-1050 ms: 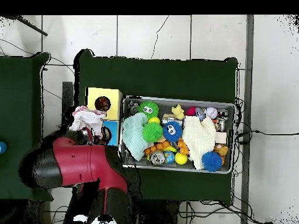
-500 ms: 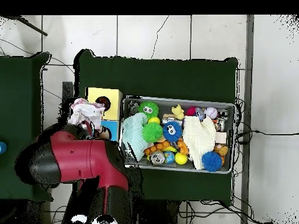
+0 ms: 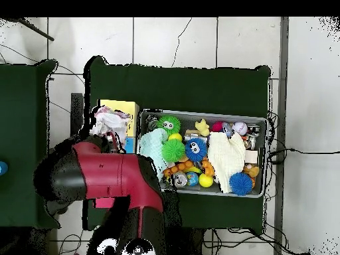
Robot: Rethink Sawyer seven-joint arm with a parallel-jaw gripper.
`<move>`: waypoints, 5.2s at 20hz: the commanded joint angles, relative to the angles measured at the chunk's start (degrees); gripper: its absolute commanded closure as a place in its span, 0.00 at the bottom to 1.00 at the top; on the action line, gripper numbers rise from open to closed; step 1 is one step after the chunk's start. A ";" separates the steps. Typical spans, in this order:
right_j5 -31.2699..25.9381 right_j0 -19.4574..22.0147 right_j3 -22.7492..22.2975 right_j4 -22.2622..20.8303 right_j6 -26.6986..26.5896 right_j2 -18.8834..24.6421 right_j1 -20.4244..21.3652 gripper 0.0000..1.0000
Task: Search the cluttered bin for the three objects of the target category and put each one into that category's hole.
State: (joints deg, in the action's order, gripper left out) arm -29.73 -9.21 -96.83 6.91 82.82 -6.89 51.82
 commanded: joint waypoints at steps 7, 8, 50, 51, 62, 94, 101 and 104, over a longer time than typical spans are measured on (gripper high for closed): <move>8.30 3.10 -3.38 -0.40 10.21 4.68 -5.86 1.00; 9.10 3.10 -3.66 -0.38 10.37 4.80 -6.08 1.00; 9.32 1.28 -8.66 10.30 13.06 6.71 -6.36 1.00; 9.71 1.51 -8.92 10.41 12.83 7.02 -6.37 1.00; 15.76 3.70 -9.70 8.75 11.58 9.25 -8.45 1.00; 19.45 -0.32 -7.34 7.51 11.87 3.55 -12.26 1.00; 11.28 -2.74 -2.72 8.13 11.32 -0.44 -10.78 1.00; 6.32 -3.65 0.63 7.77 10.86 -2.55 -10.12 1.00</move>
State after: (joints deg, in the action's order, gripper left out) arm -12.11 -12.41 -101.30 15.05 82.82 -6.75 41.35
